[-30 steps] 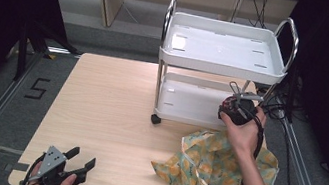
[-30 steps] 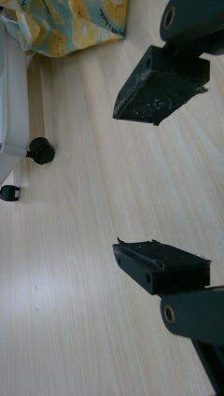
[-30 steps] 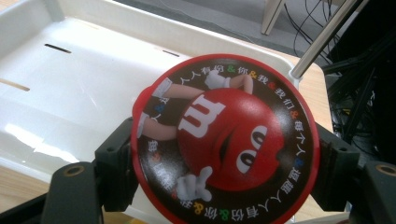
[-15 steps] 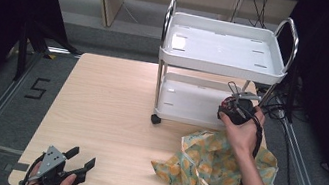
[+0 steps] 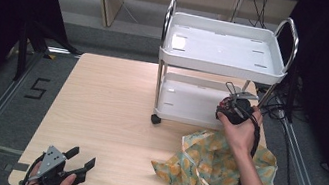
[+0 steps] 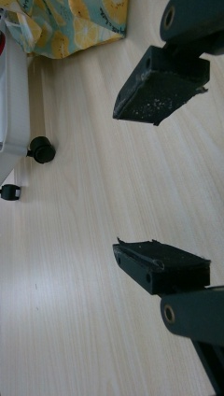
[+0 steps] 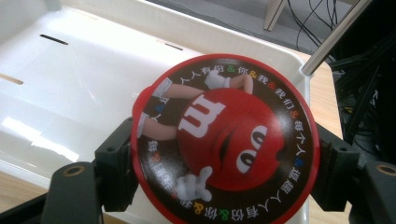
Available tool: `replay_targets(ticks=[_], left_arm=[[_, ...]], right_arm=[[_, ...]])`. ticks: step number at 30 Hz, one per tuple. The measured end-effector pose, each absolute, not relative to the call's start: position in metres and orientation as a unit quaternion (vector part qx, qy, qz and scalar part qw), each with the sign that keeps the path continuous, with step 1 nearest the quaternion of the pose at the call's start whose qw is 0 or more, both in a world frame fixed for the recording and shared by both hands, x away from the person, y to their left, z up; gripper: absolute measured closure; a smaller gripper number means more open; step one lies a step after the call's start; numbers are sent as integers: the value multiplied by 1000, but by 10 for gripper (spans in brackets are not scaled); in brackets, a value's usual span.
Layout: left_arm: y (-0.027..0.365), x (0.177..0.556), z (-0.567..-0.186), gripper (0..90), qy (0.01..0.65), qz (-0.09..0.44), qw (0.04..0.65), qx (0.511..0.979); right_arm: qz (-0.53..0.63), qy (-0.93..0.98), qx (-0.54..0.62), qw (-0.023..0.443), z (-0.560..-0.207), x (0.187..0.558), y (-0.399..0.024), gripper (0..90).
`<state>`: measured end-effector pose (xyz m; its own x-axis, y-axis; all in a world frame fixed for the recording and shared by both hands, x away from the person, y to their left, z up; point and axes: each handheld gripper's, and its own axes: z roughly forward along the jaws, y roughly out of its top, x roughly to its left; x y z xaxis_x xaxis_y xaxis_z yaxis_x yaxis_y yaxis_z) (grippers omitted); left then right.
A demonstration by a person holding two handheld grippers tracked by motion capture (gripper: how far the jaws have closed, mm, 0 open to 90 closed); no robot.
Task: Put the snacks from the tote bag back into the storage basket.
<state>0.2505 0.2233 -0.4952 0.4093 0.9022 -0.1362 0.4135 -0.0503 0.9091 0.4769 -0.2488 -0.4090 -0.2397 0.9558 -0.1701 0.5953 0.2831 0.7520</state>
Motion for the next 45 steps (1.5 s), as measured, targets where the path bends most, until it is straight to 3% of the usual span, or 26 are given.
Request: replay_targets(ticks=[6,8,9,15,17,18,32,34,45], left_arm=[[223,251,-495,293,483,249,491,681],[223,251,-495,293,483,248,493,680],[223,251,-495,293,483,248,492,680],[223,251,-495,293,485,249,489,681],[223,251,-495,292,485,249,489,681],[223,251,-495,293,485,248,489,681],[223,251,-496,293,486,245,493,679],[223,251,-496,293,487,245,495,677],[224,252,-496,293,483,243,492,682]], right_arm=[[284,733,531,317,-410,479,-247,266],[273,742,512,335,-412,481,-250,266],[282,733,533,315,-411,479,-246,266],[263,730,542,321,-414,482,-245,266],[269,725,558,302,-413,481,-240,266],[263,727,548,319,-415,484,-242,266],[272,738,541,299,-420,488,-239,266],[257,739,535,317,-423,491,-242,266],[254,746,532,310,-429,495,-240,266]])
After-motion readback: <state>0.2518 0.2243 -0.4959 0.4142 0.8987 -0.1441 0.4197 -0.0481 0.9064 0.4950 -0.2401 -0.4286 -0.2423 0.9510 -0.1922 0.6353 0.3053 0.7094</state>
